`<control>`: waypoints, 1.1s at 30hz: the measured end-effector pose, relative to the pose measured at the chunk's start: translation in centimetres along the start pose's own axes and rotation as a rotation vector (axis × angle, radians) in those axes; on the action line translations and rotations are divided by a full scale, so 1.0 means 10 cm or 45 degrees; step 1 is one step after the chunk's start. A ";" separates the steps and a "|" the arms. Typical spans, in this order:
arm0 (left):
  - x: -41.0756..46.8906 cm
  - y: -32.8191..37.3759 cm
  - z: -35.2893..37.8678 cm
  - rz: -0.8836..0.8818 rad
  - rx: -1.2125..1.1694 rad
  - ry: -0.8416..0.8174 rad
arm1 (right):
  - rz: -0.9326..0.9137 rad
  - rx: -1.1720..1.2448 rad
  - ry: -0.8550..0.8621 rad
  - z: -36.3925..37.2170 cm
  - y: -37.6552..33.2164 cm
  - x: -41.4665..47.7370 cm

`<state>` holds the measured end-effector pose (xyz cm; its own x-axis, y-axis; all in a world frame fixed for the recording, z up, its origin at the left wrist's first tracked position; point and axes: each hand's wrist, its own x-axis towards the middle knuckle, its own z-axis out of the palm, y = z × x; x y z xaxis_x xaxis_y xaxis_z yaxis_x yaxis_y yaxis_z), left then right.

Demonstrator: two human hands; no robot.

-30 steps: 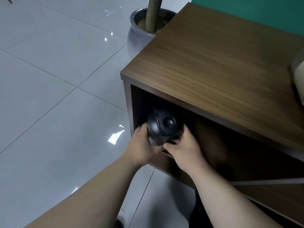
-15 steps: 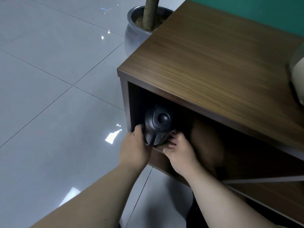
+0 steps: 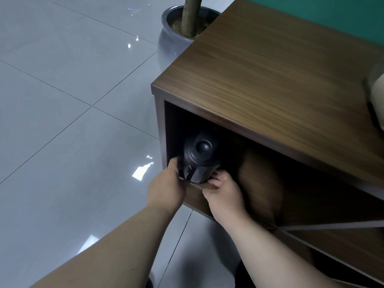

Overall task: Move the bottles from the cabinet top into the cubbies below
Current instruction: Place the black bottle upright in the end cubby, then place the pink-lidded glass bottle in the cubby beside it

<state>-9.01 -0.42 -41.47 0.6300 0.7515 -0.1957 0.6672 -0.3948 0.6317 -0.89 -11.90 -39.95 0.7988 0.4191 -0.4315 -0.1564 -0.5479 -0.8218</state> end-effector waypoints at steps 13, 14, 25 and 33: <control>-0.06 0.03 -0.06 0.009 -0.015 -0.047 | 0.063 -0.086 -0.006 0.01 -0.02 -0.09; -0.08 0.04 -0.08 0.008 -0.009 -0.055 | 0.086 -0.081 -0.018 -0.01 -0.02 -0.11; -0.51 0.16 -0.53 -0.023 -0.016 -0.177 | -0.037 -0.015 -0.050 -0.56 -0.32 -0.79; -1.22 0.83 -0.77 0.085 -0.319 -0.023 | -0.731 -0.047 0.405 -1.20 -0.76 -1.84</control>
<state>-14.23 -8.82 -27.99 0.6778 0.7179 -0.1588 0.5059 -0.2987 0.8093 -7.43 -24.10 -21.31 0.8830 0.4211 0.2073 0.3611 -0.3275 -0.8731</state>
